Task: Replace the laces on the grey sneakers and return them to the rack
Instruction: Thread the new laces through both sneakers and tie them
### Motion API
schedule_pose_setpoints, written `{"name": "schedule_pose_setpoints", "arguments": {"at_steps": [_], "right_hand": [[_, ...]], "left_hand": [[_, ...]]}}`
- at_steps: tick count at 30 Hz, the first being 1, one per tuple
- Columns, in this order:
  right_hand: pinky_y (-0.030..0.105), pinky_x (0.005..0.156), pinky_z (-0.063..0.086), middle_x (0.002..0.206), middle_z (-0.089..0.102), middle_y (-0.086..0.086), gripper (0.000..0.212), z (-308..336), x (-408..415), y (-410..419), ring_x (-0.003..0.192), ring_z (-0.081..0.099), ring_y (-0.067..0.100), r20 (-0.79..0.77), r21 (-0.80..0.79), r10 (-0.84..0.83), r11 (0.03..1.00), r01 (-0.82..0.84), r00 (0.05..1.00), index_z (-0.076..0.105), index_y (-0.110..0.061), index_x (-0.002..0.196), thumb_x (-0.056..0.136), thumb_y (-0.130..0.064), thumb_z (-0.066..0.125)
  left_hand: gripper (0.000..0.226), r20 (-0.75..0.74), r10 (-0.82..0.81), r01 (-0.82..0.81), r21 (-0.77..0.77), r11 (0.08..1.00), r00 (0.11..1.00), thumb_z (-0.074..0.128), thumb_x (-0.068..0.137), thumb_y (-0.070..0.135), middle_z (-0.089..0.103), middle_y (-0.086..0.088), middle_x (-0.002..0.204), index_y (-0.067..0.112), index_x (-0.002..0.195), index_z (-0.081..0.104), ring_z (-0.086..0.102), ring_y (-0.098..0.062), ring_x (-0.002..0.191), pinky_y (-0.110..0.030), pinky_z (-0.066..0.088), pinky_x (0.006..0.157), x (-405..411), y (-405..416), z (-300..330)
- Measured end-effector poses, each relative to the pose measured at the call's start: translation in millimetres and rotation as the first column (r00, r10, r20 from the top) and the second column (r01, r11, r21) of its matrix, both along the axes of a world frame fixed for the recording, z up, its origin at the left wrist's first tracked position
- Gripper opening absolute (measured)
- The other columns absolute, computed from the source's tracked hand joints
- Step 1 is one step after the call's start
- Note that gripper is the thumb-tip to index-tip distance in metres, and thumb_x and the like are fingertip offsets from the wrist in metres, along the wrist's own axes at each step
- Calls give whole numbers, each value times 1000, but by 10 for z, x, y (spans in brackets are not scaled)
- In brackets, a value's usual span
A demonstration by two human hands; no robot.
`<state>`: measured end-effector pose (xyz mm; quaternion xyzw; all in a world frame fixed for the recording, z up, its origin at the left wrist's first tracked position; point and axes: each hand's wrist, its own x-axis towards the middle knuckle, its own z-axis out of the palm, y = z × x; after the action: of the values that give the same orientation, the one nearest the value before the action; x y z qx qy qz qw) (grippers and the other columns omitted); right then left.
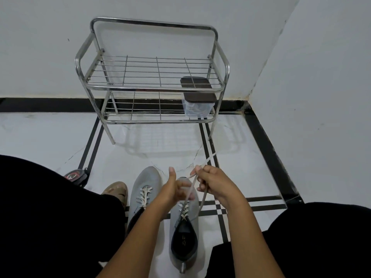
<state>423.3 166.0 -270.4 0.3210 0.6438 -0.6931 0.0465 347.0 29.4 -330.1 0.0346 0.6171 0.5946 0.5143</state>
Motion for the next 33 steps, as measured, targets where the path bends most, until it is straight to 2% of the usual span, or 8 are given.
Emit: {"name": "schedule_pose_setpoints", "arguments": {"at_steps": [6,13,18,20,22,26,29,33], "right_hand": [[22,62,46,78,70,5,16,-56,-20,51,62,59,8,199,485,200,830,-274,959,75,-8,89,88,-22,69],[5,71,40,98,54,-6,24,-316,-135,-94,90,56,9,124,607,189,762,-225,974,76,-18,106,92,-9,59],[15,76,43,101,68,1,19,-540,10,97,91,60,12,192,492,-153,869,39,969,74,-9,104,92,-18,62],[27,68,44,93,66,9,16,-646,189,227,78,59,21,474,482,-378,867,124,795,68,-7,96,92,-17,56],[35,75,50,104,65,17,20,-744,347,215,91,62,32,643,470,-446,872,140,623,63,0,106,92,-10,53],[41,93,52,133,50,15,50,-955,336,-63,118,54,33,685,544,-383,835,-86,620,47,-2,135,87,-11,59],[34,97,47,136,48,12,50,-966,185,-138,123,51,28,594,542,-50,762,-354,803,47,-8,136,87,-8,55],[29,89,50,118,66,10,36,-1019,157,-275,108,62,23,690,306,273,730,-612,671,66,-7,116,82,-20,71]], "left_hand": [[74,19,108,-107,-43,993,994,20,94,67,67,-7,62,17,99,75,56,-13,50,-22,50,54,-187,-49,-45],[55,306,259,-287,51,956,916,32,103,44,74,-10,96,5,110,71,70,-16,84,-31,52,83,-152,3,-35],[13,328,857,-796,-342,499,397,47,94,14,63,-6,108,12,99,60,68,-10,90,-19,52,70,-517,-356,-55],[37,-118,830,-756,-497,427,546,43,93,26,56,-9,130,12,126,53,58,-14,120,-15,51,75,-582,-534,-185],[49,4,944,-884,-349,311,330,37,95,32,46,-9,144,21,143,38,49,-24,130,-16,52,77,-639,-633,-316],[63,-457,457,-646,-551,528,763,53,91,10,18,-24,155,12,148,27,37,-42,133,-44,38,104,-255,-295,-301],[51,-641,-347,-233,-643,729,685,52,87,2,48,-14,139,18,136,50,50,-30,122,-36,42,98,-9,-97,-426],[32,-347,-716,220,-791,570,606,55,89,12,62,-12,123,13,120,63,58,-27,115,-31,45,94,152,-154,-607]]}}
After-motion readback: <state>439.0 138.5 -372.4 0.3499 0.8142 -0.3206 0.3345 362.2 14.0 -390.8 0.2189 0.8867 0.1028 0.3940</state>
